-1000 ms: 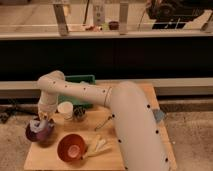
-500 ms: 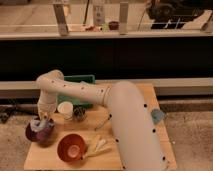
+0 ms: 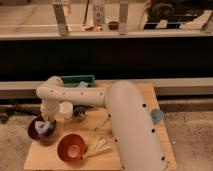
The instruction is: Wipe purple bowl with towel
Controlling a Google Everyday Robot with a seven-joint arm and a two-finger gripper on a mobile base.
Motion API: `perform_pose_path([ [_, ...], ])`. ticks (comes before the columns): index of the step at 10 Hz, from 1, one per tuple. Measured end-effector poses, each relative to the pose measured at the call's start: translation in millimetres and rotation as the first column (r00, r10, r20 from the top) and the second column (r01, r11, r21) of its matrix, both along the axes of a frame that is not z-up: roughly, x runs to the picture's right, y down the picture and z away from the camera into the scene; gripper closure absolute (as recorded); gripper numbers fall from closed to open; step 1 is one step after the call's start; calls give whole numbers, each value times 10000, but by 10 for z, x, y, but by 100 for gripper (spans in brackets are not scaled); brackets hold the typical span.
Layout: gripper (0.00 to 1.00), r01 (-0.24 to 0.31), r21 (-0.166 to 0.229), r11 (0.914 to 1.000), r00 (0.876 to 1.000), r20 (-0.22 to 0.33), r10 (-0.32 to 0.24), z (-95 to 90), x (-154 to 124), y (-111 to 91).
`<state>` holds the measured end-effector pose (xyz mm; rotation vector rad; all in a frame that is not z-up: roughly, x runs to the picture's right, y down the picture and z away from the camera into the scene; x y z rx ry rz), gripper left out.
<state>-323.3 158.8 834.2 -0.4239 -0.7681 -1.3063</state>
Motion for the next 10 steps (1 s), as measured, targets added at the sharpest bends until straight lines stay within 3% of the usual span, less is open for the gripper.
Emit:
perform_pose_path([
  [3,100,227,113,9997,9997,-98,-226,85,-140,-60],
  [6,100,750,266,9968,9971,104,-753,126,-508,-44],
  [10,100,1924,526,9799,9786,643,-1956,-36,-779,188],
])
